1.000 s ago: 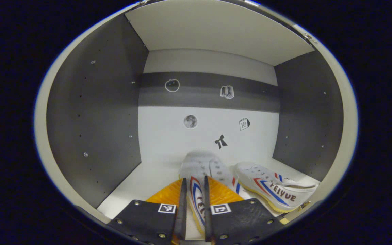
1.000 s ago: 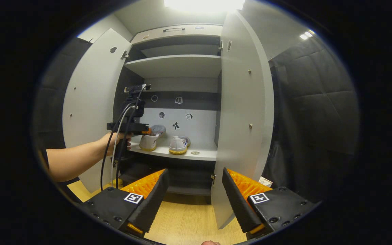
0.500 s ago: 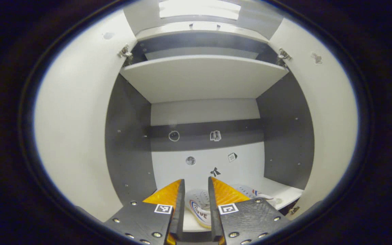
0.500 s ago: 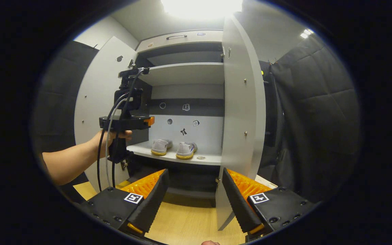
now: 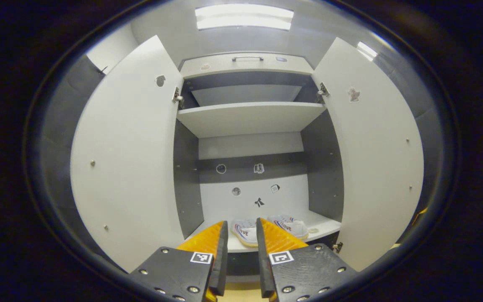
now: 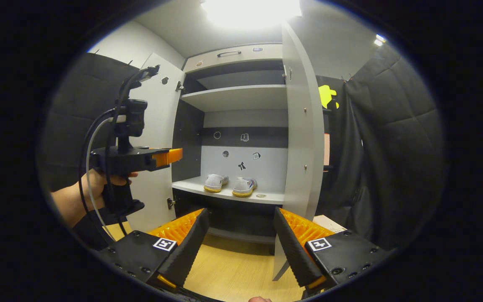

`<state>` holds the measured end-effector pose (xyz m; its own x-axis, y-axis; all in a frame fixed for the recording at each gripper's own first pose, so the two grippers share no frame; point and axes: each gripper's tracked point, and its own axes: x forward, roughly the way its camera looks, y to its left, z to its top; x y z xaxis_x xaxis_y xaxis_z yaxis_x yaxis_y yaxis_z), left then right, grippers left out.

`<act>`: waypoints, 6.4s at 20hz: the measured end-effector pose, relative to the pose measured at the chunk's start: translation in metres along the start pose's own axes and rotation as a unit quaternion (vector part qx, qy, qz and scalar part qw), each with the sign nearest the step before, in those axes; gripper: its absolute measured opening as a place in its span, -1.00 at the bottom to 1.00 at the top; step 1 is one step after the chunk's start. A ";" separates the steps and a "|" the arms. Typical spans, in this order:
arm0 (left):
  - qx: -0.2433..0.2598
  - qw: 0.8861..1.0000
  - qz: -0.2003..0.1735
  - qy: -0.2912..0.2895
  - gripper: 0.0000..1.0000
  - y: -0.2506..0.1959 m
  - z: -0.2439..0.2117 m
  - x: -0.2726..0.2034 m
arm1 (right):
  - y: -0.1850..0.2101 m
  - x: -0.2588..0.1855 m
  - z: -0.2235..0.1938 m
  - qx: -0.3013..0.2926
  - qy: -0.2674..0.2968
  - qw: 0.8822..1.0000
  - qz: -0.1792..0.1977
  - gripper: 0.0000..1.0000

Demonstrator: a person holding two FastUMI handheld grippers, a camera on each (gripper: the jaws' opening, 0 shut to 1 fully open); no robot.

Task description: Grab one shoe with the right hand and put it into the shoe cabinet, grab the other shoe with the left hand and put it into the shoe cabinet; then close the right door with the right hand and the left door with the left hand.

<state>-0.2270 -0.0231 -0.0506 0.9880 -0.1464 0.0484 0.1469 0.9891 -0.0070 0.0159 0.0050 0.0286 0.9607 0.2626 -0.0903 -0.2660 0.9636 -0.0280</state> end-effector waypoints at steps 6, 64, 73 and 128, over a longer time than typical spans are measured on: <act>-0.018 0.999 0.004 0.035 -0.34 0.021 -0.025 -0.059 | -0.009 -0.018 0.010 -0.005 -0.008 0.999 -0.046 0.93; -0.016 0.987 0.148 0.068 -0.30 0.203 -0.051 -0.182 | -0.057 0.061 0.079 -0.022 -0.018 0.986 -0.162 0.87; -0.019 0.983 0.178 0.035 -0.34 0.244 -0.014 -0.150 | -0.041 0.055 0.072 -0.017 -0.018 0.991 -0.135 0.94; -0.006 0.999 -0.015 0.038 -0.34 0.054 -0.006 -0.050 | -0.089 0.009 0.012 -0.003 0.035 0.988 -0.153 0.95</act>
<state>-0.2679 0.0375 -0.0594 0.9838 -0.1772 -0.0279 0.1767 0.9841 -0.0184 0.0494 -0.0779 0.0421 0.9883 -0.0460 -0.1452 0.0360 0.9968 -0.0707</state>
